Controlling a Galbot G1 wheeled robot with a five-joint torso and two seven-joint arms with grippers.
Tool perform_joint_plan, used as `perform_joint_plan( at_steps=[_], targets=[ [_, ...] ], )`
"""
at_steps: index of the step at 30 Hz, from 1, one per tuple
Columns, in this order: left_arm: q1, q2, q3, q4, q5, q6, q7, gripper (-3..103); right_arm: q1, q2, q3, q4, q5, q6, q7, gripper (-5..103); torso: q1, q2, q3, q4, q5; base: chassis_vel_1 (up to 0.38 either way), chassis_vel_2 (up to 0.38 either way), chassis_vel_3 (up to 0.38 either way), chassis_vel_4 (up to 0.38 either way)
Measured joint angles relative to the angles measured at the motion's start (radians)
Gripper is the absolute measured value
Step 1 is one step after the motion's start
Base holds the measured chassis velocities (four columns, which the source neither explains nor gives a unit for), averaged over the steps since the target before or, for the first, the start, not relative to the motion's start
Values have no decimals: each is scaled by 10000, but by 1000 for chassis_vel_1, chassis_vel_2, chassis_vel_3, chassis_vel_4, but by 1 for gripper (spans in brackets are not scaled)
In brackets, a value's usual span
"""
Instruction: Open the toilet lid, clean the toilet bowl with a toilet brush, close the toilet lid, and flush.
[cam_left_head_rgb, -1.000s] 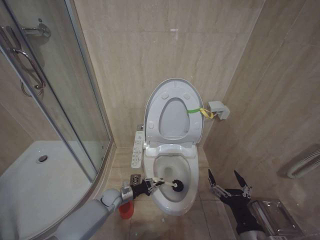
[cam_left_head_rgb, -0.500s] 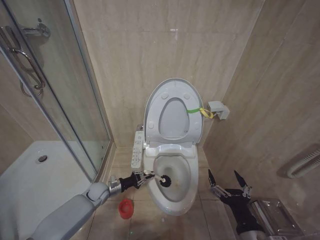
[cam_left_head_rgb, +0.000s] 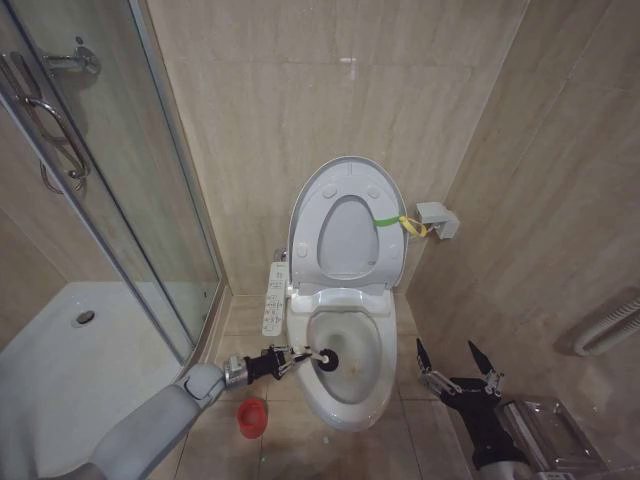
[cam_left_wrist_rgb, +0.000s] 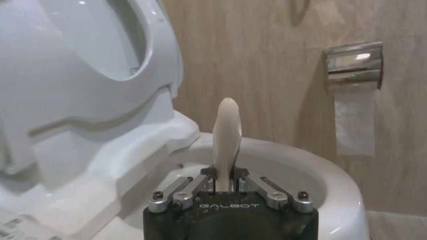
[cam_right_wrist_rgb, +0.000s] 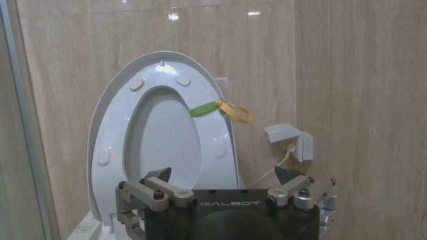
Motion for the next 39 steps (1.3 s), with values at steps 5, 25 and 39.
perform_joint_plan(
  at_steps=[5, 25, 39],
  targets=[
    [-325, -355, 243, 720, 43, -264, 336, 15, 0, 0, 0, 0, 0, 0, 0, 100, 0, 0, 0, 1, 2, 0, 0, 0, 0],
    [-1331, -1648, 913, 3100, 307, -1403, 1467, 15, 0, 0, 0, 1, 0, 0, 0, 100, 0, 0, -2, 3, 3, 0, 0, 0, 0],
    [-1111, -1597, 297, 2810, 163, -1260, 1586, 16, 0, 0, 0, 0, 0, 0, 0, 100, 0, 0, 0, -3, 1, 0, 0, 0, 0]
  ],
)
